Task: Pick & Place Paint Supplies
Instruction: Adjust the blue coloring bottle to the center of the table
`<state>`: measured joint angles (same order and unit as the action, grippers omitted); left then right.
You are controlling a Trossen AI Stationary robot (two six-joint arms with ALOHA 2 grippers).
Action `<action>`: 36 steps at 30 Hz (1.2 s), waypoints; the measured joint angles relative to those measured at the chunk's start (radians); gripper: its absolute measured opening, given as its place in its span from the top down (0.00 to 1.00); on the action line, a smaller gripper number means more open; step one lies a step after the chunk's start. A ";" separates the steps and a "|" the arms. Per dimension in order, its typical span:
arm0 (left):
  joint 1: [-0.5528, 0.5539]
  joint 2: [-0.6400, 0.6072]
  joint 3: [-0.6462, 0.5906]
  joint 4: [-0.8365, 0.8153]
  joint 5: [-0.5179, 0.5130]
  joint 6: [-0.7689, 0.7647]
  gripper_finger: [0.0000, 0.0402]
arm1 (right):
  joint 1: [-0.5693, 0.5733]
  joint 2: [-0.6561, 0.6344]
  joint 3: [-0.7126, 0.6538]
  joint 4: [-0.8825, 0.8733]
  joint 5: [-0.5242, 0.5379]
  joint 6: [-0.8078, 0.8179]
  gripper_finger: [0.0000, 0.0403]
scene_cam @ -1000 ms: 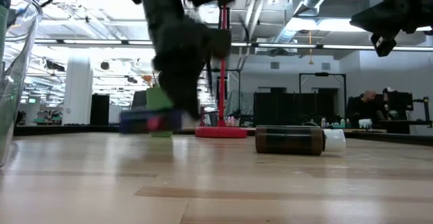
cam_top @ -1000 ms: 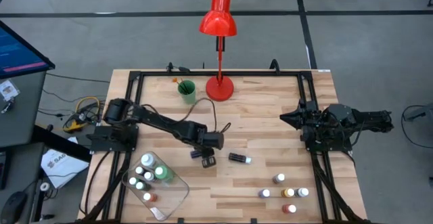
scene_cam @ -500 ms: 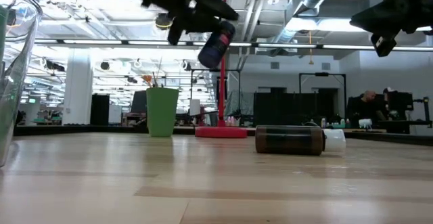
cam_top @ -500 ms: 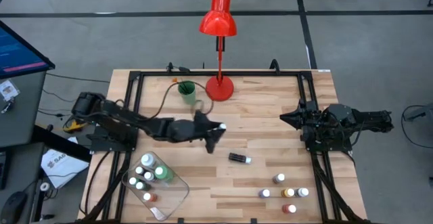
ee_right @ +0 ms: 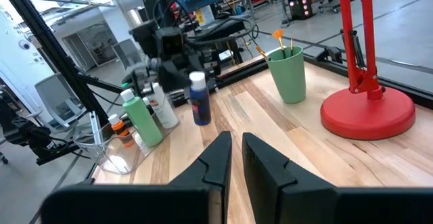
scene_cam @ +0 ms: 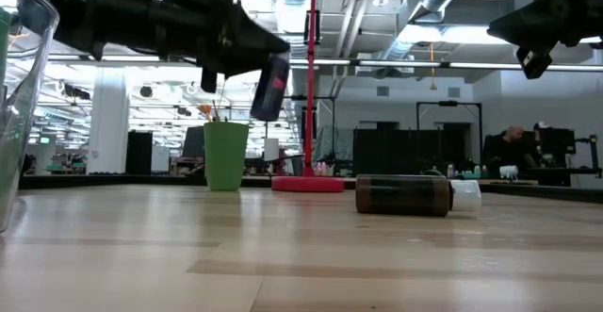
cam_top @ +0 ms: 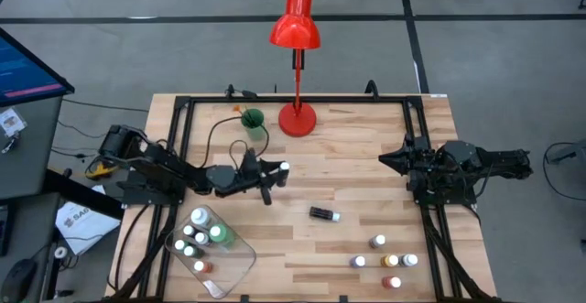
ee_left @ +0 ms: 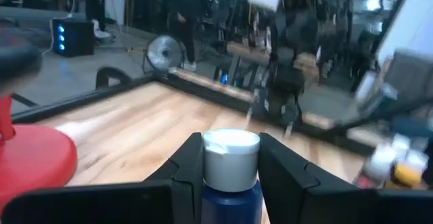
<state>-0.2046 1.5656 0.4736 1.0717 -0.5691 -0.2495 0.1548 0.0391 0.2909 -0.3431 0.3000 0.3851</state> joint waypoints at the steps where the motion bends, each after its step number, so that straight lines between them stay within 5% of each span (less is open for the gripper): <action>1: -0.003 0.012 -0.001 -0.006 -0.001 0.006 0.78 | 0.000 0.000 0.000 0.000 0.000 0.000 0.92; 15: -0.005 0.318 0.059 0.194 -0.002 0.007 0.78 | 0.000 0.000 0.000 0.000 0.000 0.000 0.92; 36: 0.009 0.426 0.120 0.185 -0.004 -0.008 0.76 | 0.000 0.000 0.000 0.000 0.000 0.000 0.92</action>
<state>-0.1956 1.9918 0.5938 1.2572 -0.5728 -0.2579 0.1547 0.0387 0.2909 -0.3428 0.3004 0.3851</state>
